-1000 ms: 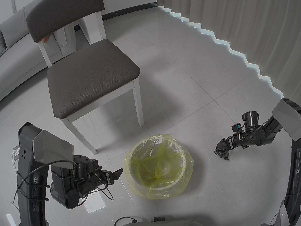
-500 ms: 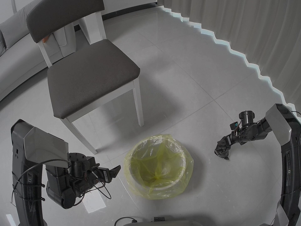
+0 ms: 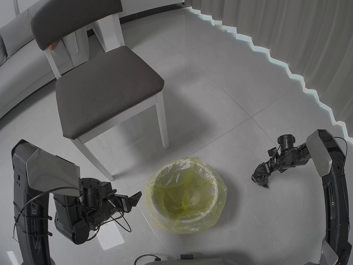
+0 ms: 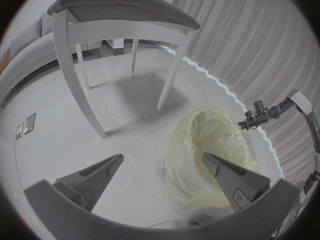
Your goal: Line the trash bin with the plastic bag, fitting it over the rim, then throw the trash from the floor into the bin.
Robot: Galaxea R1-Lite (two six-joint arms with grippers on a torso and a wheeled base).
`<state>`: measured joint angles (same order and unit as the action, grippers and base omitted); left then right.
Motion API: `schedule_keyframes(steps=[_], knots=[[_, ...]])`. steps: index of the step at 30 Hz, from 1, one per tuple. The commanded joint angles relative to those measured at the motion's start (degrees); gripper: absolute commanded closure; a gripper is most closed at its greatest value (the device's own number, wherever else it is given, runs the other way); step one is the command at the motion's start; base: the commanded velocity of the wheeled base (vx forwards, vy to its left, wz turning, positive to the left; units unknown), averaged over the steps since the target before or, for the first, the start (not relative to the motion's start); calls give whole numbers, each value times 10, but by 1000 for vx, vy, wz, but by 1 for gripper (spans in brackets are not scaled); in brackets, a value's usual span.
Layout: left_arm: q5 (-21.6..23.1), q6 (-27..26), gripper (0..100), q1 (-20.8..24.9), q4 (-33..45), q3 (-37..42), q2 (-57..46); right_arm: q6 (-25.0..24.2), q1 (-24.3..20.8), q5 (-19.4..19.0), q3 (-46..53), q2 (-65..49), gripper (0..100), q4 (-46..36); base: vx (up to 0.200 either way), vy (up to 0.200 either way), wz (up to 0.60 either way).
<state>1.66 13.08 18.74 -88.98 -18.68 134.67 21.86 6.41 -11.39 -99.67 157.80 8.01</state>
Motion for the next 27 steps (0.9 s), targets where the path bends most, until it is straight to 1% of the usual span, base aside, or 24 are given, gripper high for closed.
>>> schedule_keyframes(steps=[1, 4, 6, 7, 8, 10, 11, 12, 13, 14, 16, 17, 18, 19, 20, 21, 22, 23, 24, 25, 26, 27], knots=[[0, 0, 0, 2, -10, -3, 3, 0, 0, 0, 5, 4, 100, 0, 0, 0, 0], [0, 0, 0, -1, -10, -3, 2, 1, 0, 0, 33, -21, 100, 0, 0, 0, 0], [0, 0, 0, 1, -10, -3, 2, 5, -3, -1, 66, -57, 100, 0, 0, 0, 0], [0, 0, 0, 1, -10, -3, 2, 5, -3, -1, 66, -57, 100, 0, 0, 0, 0], [1, 1, 0, 1, -10, -3, 2, 11, -7, -2, 110, -106, 100, 2, 0, 0, 0], [1, 2, 0, 2, -10, 0, -2, 17, -16, -5, 162, -166, 100, 5, 0, 0, 0], [1, 2, 0, 2, -10, 0, -2, 18, -17, -5, 166, -172, 100, 6, 0, 0, 0], [1, 2, 0, 2, -10, 1, -7, 27, -30, -7, 217, -234, 100, 10, 0, 0, 0], [1, 2, 0, 2, -10, 1, -8, 27, -31, -8, 222, -240, 100, 10, 0, 0, 0], [1, 2, 0, 2, -10, 2, -16, 30, -48, -18, 266, -309, 100, 16, 0, 0, 0], [1, 2, 0, 1, -10, 2, -24, 28, -77, -34, 309, -384, 100, 22, 0, 0, 0], [1, 2, 0, 1, -10, 2, -26, 27, -87, -36, 318, -405, 100, 22, 0, 0, 0], [1, 2, 0, 1, -10, 2, -28, 26, -112, -36, 337, -449, 100, 23, 0, 0, 0], [1, 2, 0, 1, -10, 2, -30, 26, -123, -36, 344, -466, 100, 23, 0, 0, 0], [1, 2, 0, 0, -10, 3, -33, 26, -152, -35, 357, -505, 100, 23, 0, 0, 0], [1, 2, 0, 0, -10, 3, -33, 25, -158, -34, 359, -513, 100, 22, 0, 0, 0], [1, 3, 0, -1, -10, 5, -35, 23, -200, -32, 368, -555, 100, 21, 0, 0, 0], [1, 3, 0, -1, -10, 5, -35, 23, -200, -32, 368, -555, 100, 21, 0, 0, 0], [1, 3, 0, 0, -10, 7, -38, 18, -252, -30, 374, -584, 100, 21, 0, 0, 0], [1, 3, 0, 0, -10, 7, -38, 18, -252, -30, 374, -584, 100, 21, 0, 0, 0], [1, 2, 0, -1, -10, 6, -45, 0, -318, -31, 377, -595, 100, 23, 0, 0, 0], [1, 1, 0, -1, -10, 3, -49, -15, -347, -29, 376, -593, 100, 24, 0, 0, 0]])
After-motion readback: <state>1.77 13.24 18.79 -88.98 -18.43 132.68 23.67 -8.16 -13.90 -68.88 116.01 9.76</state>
